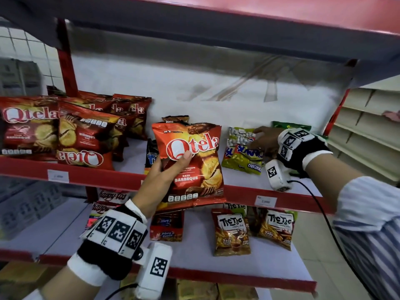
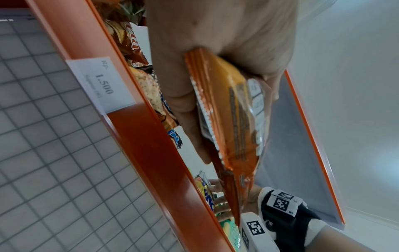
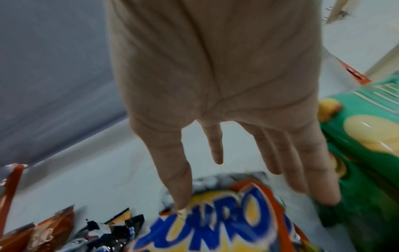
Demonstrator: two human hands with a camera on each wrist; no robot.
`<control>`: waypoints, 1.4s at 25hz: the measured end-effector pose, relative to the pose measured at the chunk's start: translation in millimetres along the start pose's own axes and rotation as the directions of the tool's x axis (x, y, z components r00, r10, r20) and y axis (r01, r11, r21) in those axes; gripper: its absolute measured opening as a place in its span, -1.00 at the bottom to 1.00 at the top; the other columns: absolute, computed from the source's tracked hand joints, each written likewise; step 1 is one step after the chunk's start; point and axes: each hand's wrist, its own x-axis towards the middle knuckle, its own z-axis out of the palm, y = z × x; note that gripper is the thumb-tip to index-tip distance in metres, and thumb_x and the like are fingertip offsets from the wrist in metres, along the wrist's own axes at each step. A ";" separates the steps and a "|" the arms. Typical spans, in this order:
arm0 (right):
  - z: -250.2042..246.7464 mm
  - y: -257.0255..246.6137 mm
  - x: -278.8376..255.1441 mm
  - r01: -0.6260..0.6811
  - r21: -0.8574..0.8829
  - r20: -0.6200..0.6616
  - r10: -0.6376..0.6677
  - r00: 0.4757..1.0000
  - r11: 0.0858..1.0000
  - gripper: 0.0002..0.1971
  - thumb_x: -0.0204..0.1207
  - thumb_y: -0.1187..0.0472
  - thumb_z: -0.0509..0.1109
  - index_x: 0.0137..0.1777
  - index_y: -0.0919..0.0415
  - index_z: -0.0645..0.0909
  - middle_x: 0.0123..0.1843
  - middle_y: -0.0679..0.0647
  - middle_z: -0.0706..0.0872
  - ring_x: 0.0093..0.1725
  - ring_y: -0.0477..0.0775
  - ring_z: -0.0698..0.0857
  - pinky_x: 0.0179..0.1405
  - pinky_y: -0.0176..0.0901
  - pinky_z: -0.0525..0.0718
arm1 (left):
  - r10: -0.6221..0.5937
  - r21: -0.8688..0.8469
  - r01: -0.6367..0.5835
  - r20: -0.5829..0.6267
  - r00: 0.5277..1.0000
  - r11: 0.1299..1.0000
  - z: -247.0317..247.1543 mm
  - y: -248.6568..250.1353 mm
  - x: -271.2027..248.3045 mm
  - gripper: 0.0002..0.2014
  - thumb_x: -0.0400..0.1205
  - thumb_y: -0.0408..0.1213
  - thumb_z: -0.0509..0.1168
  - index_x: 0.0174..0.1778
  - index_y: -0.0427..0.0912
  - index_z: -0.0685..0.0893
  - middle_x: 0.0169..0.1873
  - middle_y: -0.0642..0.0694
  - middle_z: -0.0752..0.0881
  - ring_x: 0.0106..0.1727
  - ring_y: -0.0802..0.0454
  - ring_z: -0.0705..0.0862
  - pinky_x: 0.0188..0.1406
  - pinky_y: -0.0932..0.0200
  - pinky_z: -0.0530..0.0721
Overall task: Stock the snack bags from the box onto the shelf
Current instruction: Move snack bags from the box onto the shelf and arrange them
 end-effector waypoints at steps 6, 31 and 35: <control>-20.7 -70.0 -74.7 0.407 0.412 -0.246 -0.330 0.911 0.816 -0.48 0.40 -0.28 0.39 0.29 -0.06 0.57 0.33 0.01 0.62 0.18 0.07 0.67 0.09 -0.16 0.61 | 0.052 -0.041 -0.052 0.007 0.999 0.998 -11.2 16.9 -3.1 -0.33 0.26 0.11 0.54 0.28 -0.01 0.62 0.03 -0.04 0.82 -0.01 -0.05 0.82 -0.23 0.19 0.75; 98.3 -385.7 -132.9 0.668 0.528 -0.547 -0.392 0.740 0.524 -0.68 0.34 0.04 0.60 0.01 -0.03 0.55 0.05 -0.01 0.73 -0.01 0.04 0.75 -0.07 -0.01 0.77 | 0.438 0.418 -0.291 -0.315 0.842 0.861 -300.9 113.0 14.3 -0.46 0.60 0.29 0.04 0.39 0.08 0.49 0.23 0.05 0.62 0.33 0.04 0.57 0.25 0.16 0.54; 138.7 -426.4 -121.6 0.694 0.384 -0.554 -0.450 0.701 0.609 -0.68 0.41 0.03 0.54 0.09 -0.04 0.51 0.15 0.07 0.69 0.11 0.10 0.67 0.11 0.05 0.69 | 0.379 0.681 -0.078 -0.305 0.874 0.728 -327.6 114.4 22.5 -0.23 0.30 0.28 0.33 0.45 0.09 0.46 0.48 -0.10 0.31 0.52 -0.05 0.31 0.45 0.11 0.31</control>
